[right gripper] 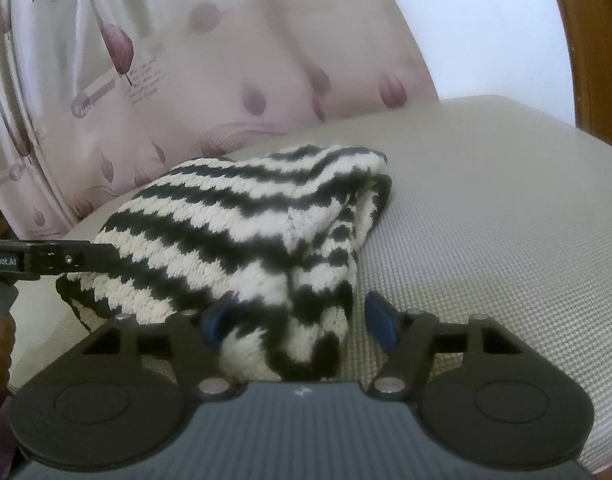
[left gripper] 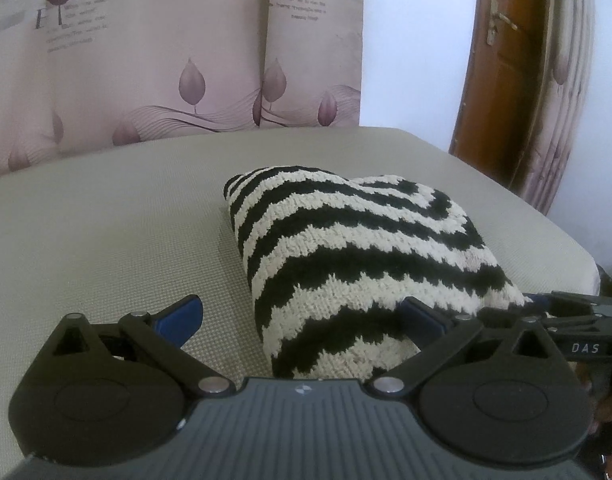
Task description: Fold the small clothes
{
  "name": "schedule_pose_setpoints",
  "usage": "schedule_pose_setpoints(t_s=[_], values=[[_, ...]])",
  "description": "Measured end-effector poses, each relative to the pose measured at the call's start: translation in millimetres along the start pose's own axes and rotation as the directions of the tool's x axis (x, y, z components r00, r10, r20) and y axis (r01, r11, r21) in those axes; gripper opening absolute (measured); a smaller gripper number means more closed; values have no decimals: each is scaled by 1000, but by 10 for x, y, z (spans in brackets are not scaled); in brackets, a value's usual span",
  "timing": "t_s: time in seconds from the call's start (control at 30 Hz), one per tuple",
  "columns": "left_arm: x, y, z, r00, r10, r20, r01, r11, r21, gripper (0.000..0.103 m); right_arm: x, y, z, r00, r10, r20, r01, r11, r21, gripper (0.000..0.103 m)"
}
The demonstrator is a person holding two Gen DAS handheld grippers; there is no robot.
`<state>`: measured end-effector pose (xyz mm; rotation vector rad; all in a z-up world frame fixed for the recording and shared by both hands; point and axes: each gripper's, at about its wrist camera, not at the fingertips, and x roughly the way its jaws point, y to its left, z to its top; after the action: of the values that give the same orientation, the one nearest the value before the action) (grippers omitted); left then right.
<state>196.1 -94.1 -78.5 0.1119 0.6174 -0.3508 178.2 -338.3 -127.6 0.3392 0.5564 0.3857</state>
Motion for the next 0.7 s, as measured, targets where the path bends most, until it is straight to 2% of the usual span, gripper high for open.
schedule_pose_setpoints(t_s=[0.17,0.7], values=[[33,-34,13,1000,5,-3,-5,1000,12,103,3,-30,-1,1000,7,1,-7,1000,8,69],[175,-95,101,1000,20,-7,-20,998,65,103,0,-221,42,995,104,2,-103,988,116,76]])
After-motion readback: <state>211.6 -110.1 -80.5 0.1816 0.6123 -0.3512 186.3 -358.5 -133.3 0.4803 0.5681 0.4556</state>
